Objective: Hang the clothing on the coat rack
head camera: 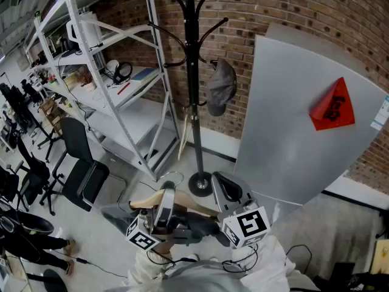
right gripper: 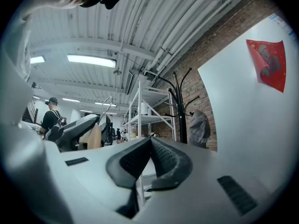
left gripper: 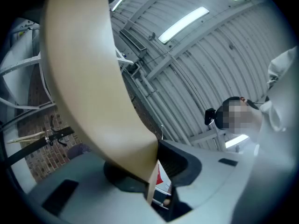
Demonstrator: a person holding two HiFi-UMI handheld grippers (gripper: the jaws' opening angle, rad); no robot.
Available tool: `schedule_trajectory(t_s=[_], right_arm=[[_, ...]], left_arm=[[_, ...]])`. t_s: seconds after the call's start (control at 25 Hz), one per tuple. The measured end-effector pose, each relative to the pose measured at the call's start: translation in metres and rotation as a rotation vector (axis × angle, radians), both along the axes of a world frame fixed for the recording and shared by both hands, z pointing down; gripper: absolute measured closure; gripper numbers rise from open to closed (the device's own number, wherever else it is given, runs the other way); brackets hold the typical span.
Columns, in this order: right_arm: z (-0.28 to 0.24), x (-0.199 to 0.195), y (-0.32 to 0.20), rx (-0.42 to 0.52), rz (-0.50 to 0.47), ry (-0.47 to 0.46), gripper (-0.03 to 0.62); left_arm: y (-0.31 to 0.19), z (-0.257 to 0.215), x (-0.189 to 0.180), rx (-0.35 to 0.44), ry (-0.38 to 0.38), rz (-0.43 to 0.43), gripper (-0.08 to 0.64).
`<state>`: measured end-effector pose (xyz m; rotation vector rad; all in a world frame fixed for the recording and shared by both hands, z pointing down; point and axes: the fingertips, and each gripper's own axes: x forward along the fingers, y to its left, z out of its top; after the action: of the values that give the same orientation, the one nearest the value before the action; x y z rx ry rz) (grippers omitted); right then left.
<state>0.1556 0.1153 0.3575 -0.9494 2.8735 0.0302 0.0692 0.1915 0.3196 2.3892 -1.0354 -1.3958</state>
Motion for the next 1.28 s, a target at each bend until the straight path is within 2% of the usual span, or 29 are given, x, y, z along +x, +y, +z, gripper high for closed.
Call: schedule_trajectory(t_s=[0.2,0.4,0.6,1.28], right_arm=[[0.007,0.005,0.005,-0.008,-0.026,0.005,0.569],[0.005,-0.007,0.002,0.014,-0.053,0.026,0.569],[0.013,-0.023,-0.016,0.005,-0.037,0.03,0.569],[0.013,-0.126,-0.137,0.003,0.077,0.096,0.569]], left_arm=[[0.003,0.006,0.004,0.003,0.012,-0.022,0.469],[-0.004,0.006,-0.006,0.013,0.015,-0.038,0.469],[-0.021,0.006,-0.019,0.027,0.012,-0.022,0.469],[-0.157,0.005,-0.132,0.026,0.034,0.072,0.469]])
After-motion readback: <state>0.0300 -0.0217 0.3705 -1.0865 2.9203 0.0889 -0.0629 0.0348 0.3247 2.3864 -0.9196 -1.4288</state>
